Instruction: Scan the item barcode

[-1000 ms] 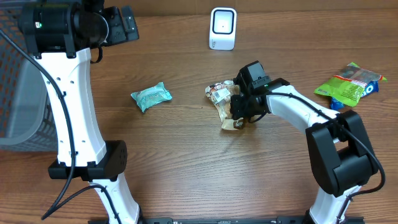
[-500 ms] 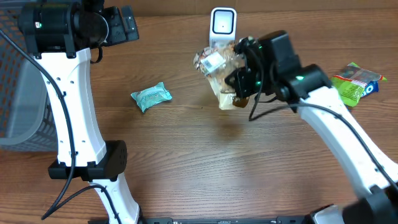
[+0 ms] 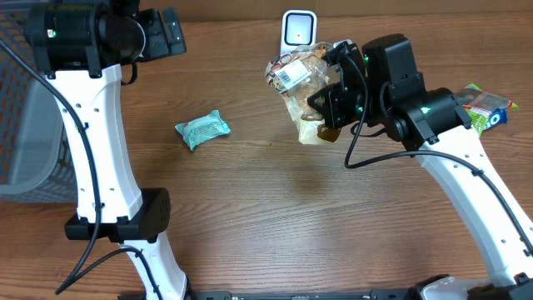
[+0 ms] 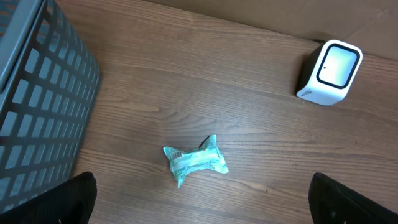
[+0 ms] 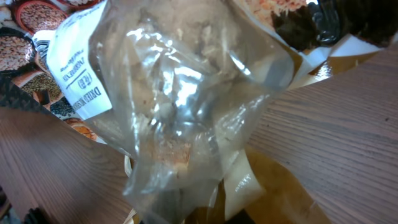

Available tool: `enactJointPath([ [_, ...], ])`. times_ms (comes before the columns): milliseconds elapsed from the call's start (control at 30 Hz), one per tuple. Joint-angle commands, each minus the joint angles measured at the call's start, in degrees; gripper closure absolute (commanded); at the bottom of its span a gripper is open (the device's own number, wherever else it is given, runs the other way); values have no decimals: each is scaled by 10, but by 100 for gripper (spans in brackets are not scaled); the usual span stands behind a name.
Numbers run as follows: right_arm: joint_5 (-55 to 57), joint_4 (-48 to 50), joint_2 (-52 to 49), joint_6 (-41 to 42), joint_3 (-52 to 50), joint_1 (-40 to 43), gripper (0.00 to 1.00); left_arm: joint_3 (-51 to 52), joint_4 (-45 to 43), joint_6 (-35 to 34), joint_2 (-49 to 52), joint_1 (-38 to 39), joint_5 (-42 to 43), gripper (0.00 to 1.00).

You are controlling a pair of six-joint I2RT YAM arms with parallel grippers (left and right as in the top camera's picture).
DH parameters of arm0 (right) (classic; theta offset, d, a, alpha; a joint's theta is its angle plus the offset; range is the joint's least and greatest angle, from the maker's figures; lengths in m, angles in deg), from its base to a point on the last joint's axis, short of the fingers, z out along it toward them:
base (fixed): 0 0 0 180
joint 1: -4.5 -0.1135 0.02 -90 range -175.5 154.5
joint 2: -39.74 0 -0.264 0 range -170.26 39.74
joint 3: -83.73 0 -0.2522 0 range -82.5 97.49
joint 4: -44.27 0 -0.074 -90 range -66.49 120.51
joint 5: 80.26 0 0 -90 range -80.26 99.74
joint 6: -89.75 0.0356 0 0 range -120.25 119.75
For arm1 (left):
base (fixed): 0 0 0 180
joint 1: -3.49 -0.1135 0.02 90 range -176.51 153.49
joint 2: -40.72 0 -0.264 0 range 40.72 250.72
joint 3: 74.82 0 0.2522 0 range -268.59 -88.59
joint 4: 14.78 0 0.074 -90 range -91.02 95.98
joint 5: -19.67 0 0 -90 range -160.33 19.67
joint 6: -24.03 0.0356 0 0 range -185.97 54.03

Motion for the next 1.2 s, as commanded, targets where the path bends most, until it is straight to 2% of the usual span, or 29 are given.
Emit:
enactJointPath([
  [0, 5, 1, 20, 21, 23, 2, 96, 1, -1, -3, -10, 3, -2, 0],
  [233, 15, -17, 20, 23, 38, 2, 97, 1, -1, -3, -10, 3, -2, 0],
  [433, 78, -30, 19, 23, 68, 0, 96, 1, -1, -3, -10, 3, -2, 0],
  [600, 203, -28, 3, 23, 68, -20, 96, 1, -1, -3, -10, 3, -2, 0],
  [667, 291, -23, -16, 23, 68, -41, 96, 1, -1, -3, -10, 3, -2, 0],
  [767, 414, -2, -47, 17, 67, -72, 96, 1, -1, -3, -10, 3, -2, 0],
  [933, 542, 10, -118, 12, 67, -114, 96, 1, -1, -3, -10, 3, -2, 0],
  [1167, 624, -5, -207, 13, 67, -155, 96, 1, -1, -3, -10, 3, -2, 0],
])
